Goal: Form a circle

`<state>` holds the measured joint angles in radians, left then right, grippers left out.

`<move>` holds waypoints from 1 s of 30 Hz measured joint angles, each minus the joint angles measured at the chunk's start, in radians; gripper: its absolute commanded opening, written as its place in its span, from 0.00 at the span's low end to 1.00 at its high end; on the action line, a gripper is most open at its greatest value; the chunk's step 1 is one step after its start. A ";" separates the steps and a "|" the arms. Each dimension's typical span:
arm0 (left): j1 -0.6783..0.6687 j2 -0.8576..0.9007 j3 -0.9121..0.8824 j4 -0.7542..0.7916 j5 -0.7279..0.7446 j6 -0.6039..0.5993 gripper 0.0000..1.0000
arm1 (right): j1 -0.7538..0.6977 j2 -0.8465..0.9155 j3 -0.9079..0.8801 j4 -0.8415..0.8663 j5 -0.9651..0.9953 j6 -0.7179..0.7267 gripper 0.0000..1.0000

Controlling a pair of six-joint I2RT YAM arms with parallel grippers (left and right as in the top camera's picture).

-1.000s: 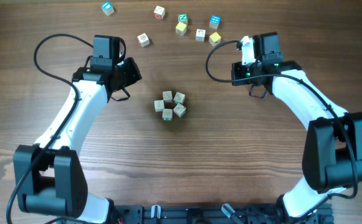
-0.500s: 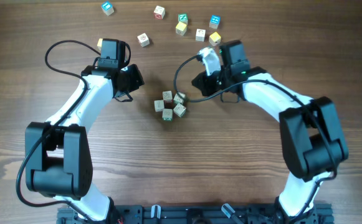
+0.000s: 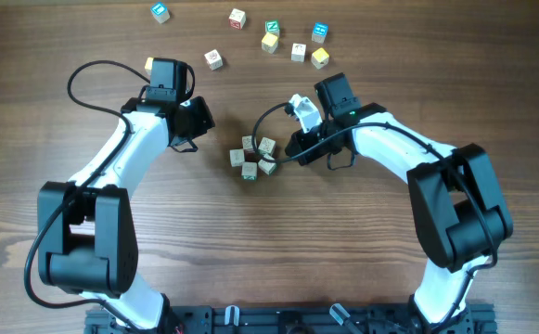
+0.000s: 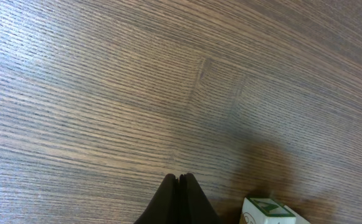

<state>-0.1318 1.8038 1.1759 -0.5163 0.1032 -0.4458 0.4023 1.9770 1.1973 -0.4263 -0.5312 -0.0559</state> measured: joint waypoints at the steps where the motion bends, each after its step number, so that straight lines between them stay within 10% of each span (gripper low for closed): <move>1: 0.000 0.000 0.000 0.000 0.000 0.000 0.04 | 0.003 0.000 0.000 0.000 0.000 -0.002 0.04; 30: 0.000 0.000 0.000 0.000 0.000 0.000 0.04 | 0.088 0.000 0.000 0.076 0.061 -0.003 0.04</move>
<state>-0.1318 1.8038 1.1759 -0.5159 0.1032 -0.4458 0.4904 1.9770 1.1973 -0.3500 -0.4698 -0.0586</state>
